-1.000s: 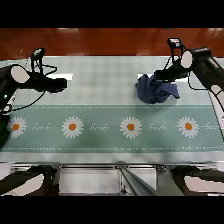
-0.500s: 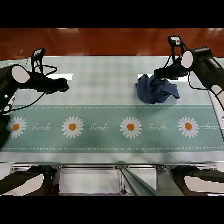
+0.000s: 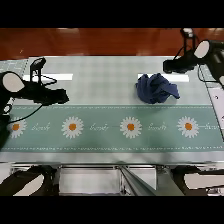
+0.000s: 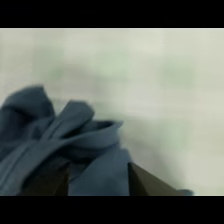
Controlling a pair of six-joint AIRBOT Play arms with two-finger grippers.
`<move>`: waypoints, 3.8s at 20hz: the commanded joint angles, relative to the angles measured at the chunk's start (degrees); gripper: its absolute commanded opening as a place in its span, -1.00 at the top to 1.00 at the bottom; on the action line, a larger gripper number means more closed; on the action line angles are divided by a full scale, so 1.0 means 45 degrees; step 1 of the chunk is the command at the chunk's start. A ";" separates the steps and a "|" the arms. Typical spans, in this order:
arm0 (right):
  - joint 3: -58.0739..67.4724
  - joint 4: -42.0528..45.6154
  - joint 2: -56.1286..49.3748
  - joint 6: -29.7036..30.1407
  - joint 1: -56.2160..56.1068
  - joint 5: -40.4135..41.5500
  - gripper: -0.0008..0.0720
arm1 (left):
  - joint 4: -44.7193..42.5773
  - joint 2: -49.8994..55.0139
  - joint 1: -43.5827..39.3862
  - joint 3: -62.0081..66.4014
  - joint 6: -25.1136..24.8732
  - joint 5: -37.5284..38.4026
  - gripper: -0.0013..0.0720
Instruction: Fold the shirts.
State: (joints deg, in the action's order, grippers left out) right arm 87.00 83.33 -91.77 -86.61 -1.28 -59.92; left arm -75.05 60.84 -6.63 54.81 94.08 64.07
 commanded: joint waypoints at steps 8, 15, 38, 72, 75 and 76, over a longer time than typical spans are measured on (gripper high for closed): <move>0.0151 -0.0884 -0.2545 0.1248 -0.0646 -0.2769 0.90 | 0.0000 -0.0971 -0.0117 -0.0777 0.0393 0.0068 -0.42; 0.2526 -0.1375 0.1486 0.1496 -0.0874 -0.2982 0.90 | -0.2336 -0.3327 0.1409 -0.0777 0.0311 0.0165 -0.42; 0.4007 0.0321 0.2778 -0.1069 -0.9938 -0.1622 0.90 | -0.0257 -0.5275 0.2579 -0.0782 -0.0806 0.0355 -0.42; -1.3488 -0.7635 0.9753 0.2754 0.5537 -0.0908 -0.13 | 1.0108 0.1404 0.3186 -0.7164 -0.6965 -0.1326 -0.42; -1.3488 -0.7543 0.9753 0.2749 0.5537 -0.1035 -0.13 | 1.0632 0.2278 0.1763 -0.6528 -0.7087 -0.2608 -0.31; -1.3488 -0.7349 0.9753 0.2739 0.5537 -0.1039 -0.13 | 1.0618 0.2327 0.1724 -0.6212 -0.7116 -0.2463 0.59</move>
State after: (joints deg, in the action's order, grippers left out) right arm 26.79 49.82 -48.07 -74.61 23.35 -64.12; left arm -29.36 68.53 5.56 24.60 63.29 56.88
